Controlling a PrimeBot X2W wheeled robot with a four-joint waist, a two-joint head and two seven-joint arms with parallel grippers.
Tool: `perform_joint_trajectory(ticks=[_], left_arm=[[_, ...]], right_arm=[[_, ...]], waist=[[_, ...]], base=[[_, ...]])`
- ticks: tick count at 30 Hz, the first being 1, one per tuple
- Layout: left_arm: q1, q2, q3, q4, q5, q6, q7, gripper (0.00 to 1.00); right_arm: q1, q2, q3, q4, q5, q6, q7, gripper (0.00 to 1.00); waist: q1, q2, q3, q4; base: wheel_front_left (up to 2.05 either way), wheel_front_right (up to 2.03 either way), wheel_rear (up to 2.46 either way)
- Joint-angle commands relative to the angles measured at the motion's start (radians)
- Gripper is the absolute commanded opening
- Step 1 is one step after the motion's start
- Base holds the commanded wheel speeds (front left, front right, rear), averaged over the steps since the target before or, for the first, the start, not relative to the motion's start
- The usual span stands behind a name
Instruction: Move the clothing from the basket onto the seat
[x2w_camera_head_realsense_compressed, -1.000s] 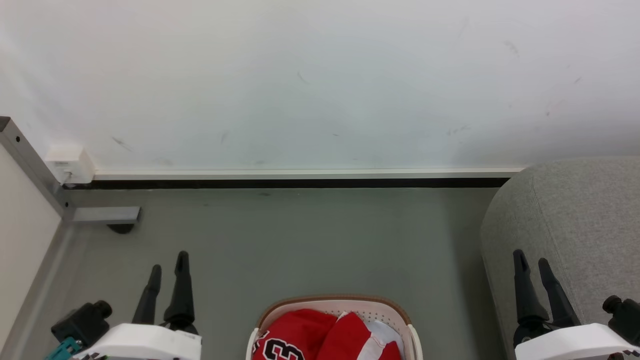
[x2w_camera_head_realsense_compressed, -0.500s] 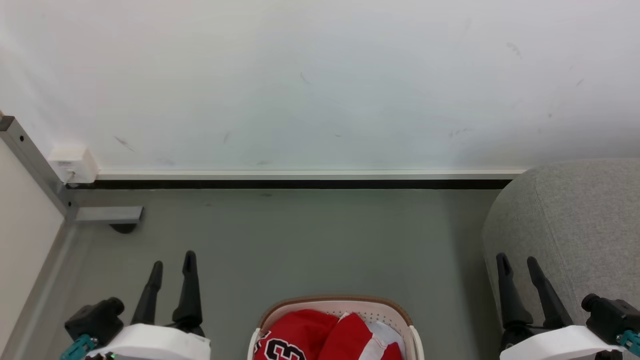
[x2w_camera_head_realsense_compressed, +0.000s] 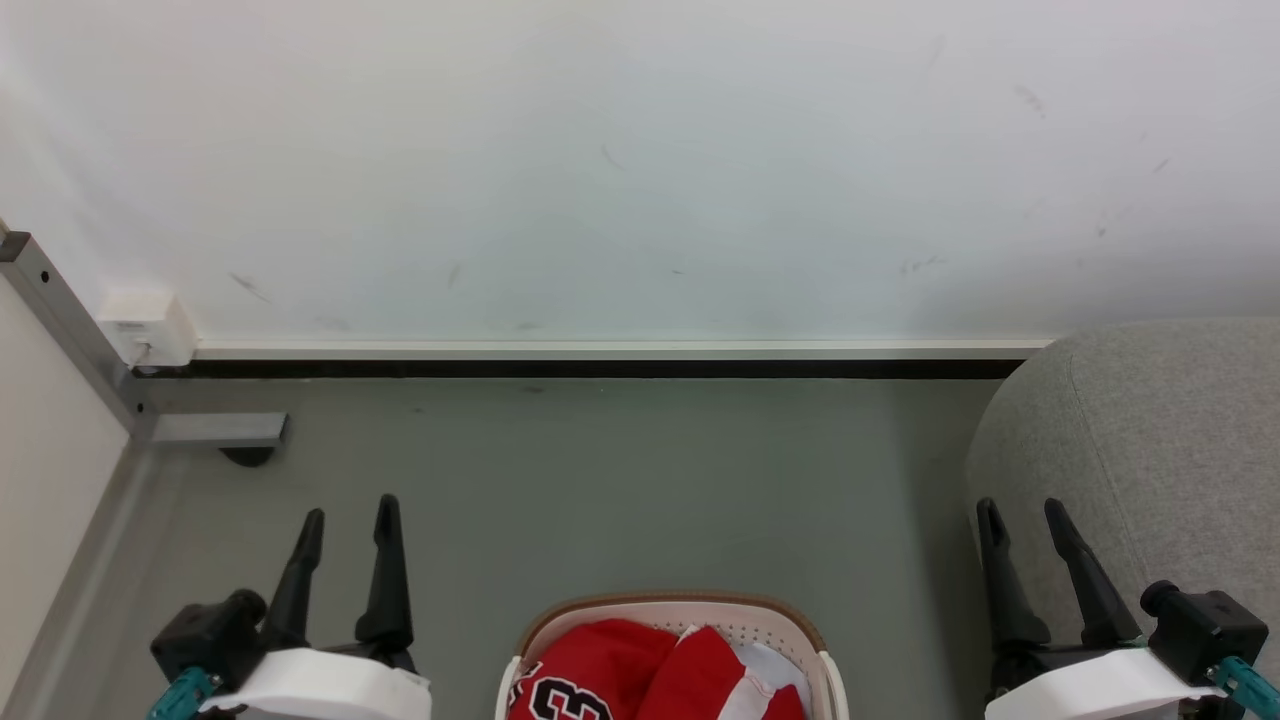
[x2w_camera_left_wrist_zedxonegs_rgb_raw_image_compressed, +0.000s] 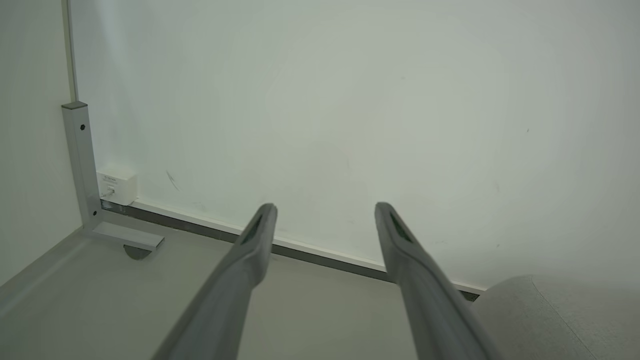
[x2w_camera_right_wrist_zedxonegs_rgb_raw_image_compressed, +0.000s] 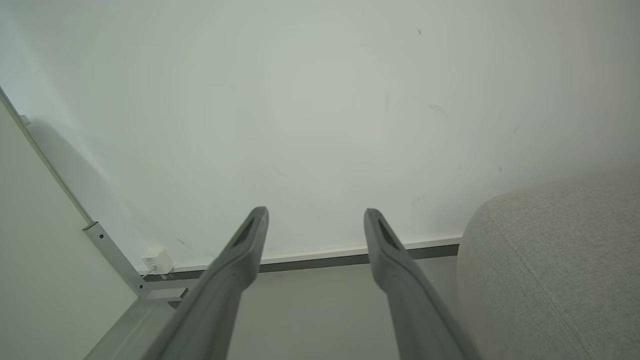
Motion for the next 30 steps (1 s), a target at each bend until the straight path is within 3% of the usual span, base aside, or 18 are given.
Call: perform_joint_trajectory(ticks=[1,30], left_arm=[[-0.015,0.008,-0.002,-0.009,0.034,0.003,-0.009,1.00],[-0.014,0.007,-0.018,-0.017,0.274,0.014,-0.066,1.00]], right_arm=[[-0.017,-0.001,0.001,-0.005,-0.028,-0.001,-0.009,1.00],[-0.024,-0.001,0.022,0.009,-0.222,-0.002,-0.065,1.00]], waist=[[0.0000,-0.0001,0.000,0.000],[0.0000,-0.0001,0.003,0.007]], base=[[0.00,0.00,0.00],[0.00,0.00,0.00]])
